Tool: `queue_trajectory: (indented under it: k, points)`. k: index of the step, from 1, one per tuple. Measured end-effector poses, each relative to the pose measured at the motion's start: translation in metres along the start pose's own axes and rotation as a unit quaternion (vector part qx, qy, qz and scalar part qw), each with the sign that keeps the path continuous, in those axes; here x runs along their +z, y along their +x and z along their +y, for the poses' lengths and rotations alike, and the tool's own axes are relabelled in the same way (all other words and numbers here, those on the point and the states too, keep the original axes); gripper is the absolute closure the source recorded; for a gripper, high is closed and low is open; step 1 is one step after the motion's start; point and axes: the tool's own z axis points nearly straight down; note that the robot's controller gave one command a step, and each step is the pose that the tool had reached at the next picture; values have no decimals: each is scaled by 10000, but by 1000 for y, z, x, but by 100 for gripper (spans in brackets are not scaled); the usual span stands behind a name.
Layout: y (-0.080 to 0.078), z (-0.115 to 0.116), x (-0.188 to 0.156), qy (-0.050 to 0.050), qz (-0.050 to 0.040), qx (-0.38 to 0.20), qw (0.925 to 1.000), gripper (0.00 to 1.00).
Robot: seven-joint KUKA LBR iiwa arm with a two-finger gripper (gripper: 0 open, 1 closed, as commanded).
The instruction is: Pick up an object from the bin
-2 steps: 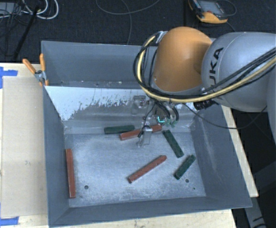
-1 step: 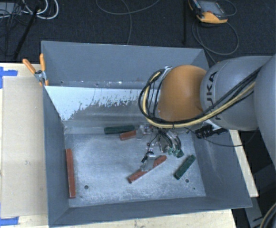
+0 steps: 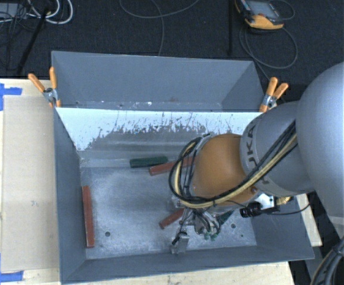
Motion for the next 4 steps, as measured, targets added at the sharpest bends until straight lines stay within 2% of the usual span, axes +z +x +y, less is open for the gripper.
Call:
queue_trajectory:
  k: [1,2,3,4]
  points:
    - [-4,0,-3,-13,-55,14,10000,100]
    - [-19,-70,-147,-8,-109,208,9997,100]
    - [-17,-68,-143,-13,-65,202,9998,0]
    - [-33,-87,1,-10,-26,-270,9996,0]
